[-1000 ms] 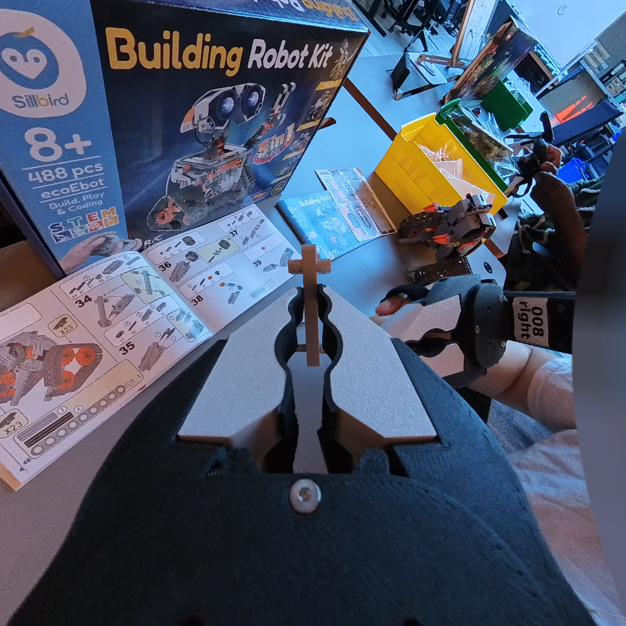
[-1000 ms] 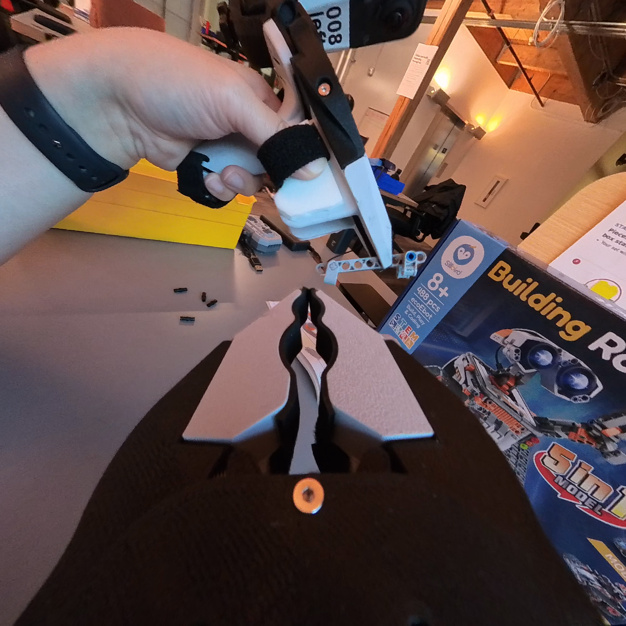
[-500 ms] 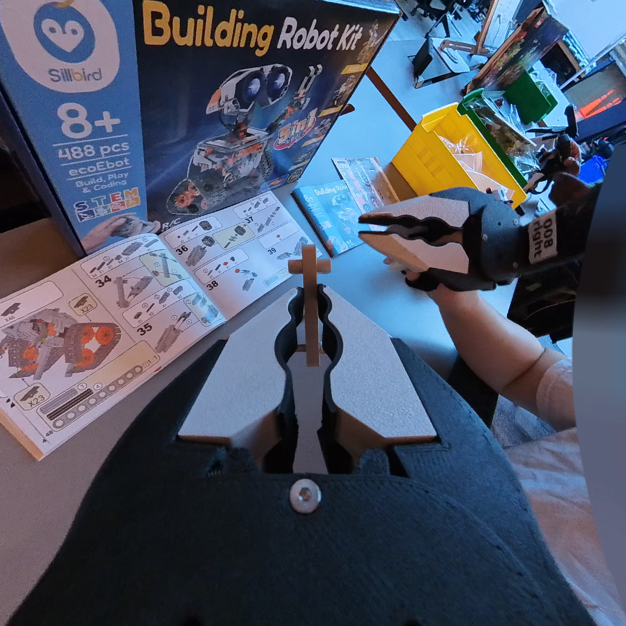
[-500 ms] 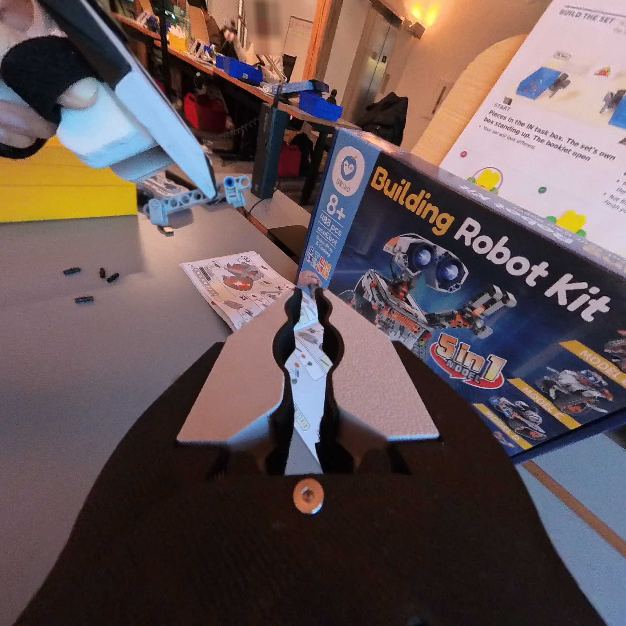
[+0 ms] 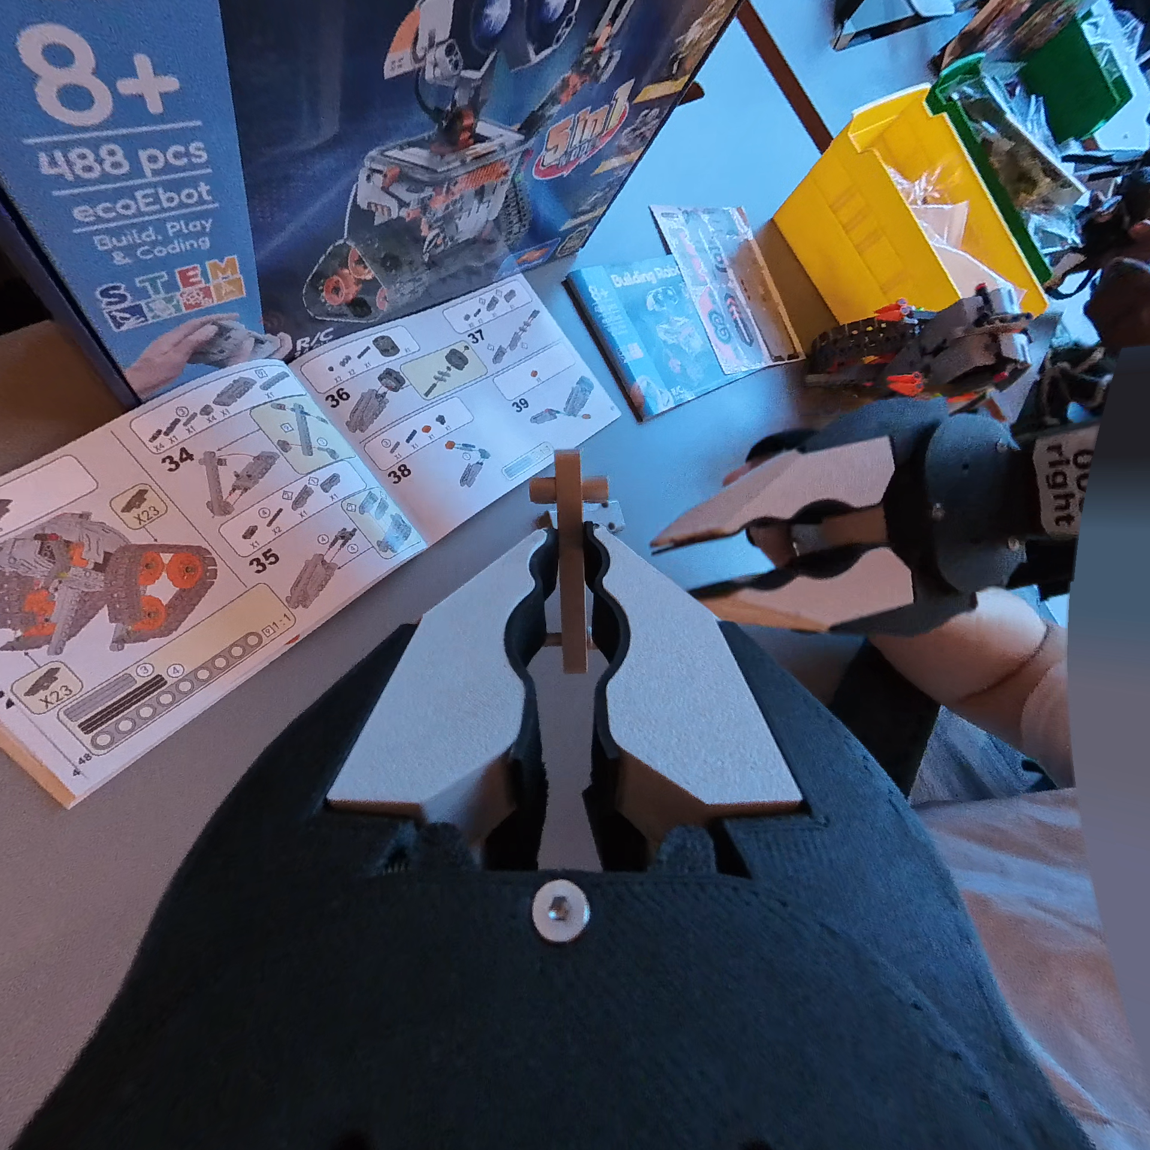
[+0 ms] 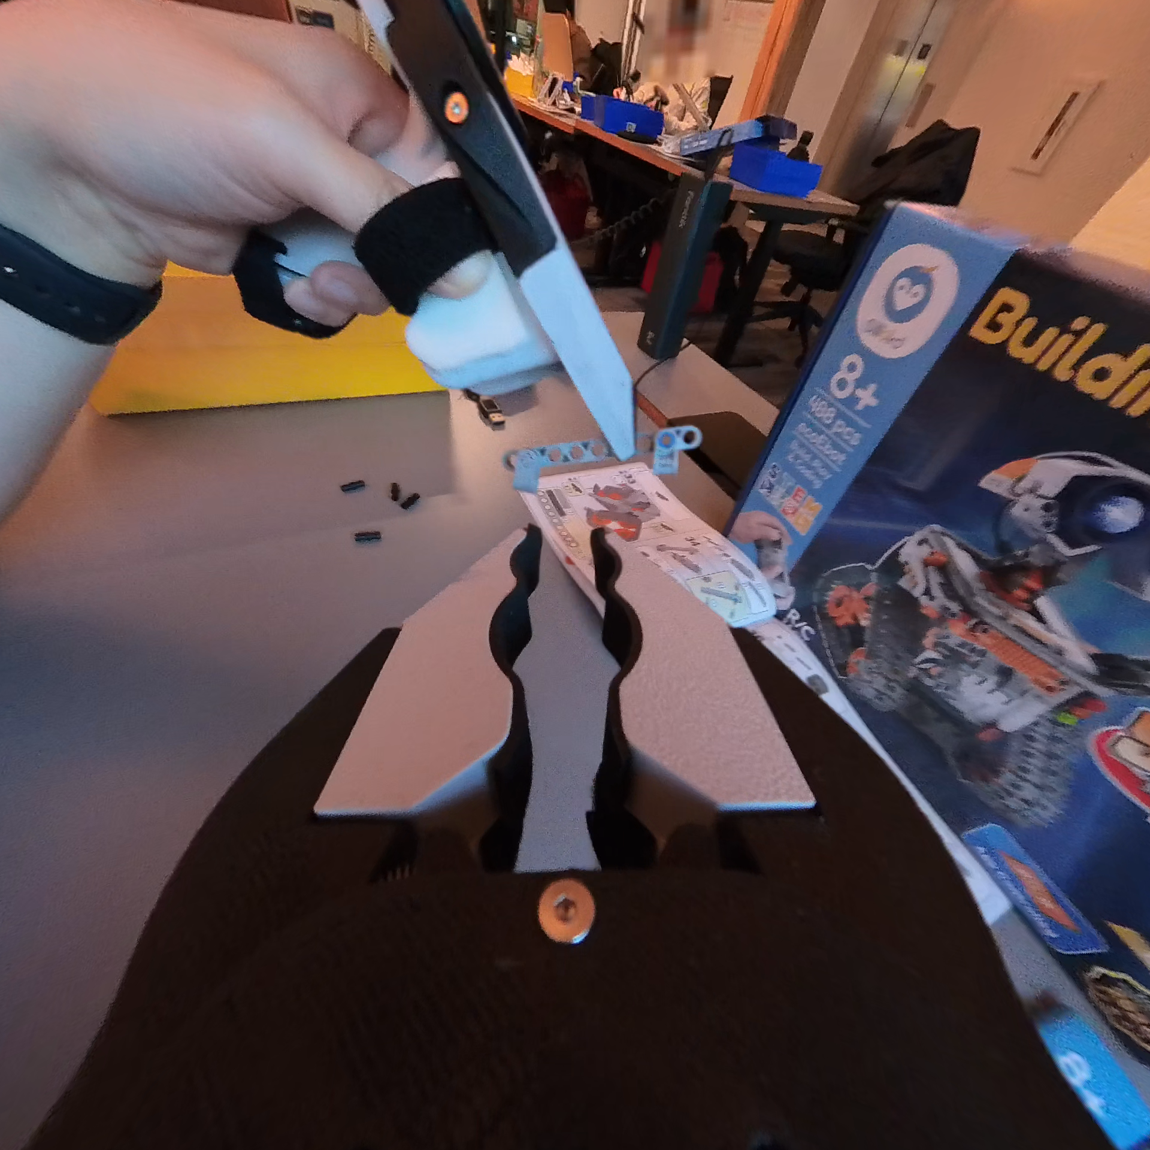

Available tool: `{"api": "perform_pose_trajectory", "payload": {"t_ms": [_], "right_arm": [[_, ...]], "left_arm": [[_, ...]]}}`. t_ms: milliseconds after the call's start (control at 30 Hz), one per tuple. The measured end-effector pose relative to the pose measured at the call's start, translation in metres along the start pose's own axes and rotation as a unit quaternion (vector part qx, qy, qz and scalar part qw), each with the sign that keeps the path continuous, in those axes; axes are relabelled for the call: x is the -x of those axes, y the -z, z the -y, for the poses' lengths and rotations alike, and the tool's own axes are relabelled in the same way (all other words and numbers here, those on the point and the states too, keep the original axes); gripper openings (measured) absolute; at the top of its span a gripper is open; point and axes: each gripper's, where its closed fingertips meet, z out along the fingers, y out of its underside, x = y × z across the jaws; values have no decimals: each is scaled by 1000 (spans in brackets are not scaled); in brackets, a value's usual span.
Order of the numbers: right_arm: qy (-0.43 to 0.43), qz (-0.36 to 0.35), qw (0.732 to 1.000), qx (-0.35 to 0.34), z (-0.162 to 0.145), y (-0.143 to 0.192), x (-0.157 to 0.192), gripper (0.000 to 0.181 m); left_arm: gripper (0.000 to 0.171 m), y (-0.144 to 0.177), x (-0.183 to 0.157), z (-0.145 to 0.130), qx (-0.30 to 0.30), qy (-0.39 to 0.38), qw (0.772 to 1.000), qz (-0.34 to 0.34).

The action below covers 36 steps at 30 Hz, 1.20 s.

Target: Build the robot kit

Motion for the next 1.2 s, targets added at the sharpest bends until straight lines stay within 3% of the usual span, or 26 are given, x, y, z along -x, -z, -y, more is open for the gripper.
{"api": "perform_pose_trajectory", "payload": {"t_ms": [267,500,933,1033,1200], "right_arm": [[-58,-12,998,13,-9,-13,11,24],[-40,-23,998,34,-13,-14,9,7],[40,-54,997,37,-18,-25,2,6],[73,-77,994,8,-10,-24,-4,6],[74,-129,982,-115,35,1,-22,6]], "left_arm": [[6,-28,-8,-12,48,-21,998,17],[5,-33,-9,-12,49,-25,998,33],[6,-36,4,-10,44,-24,994,102],[6,-32,3,0,20,-21,993,114],[8,-23,-28,32,23,-54,988,143]]}}
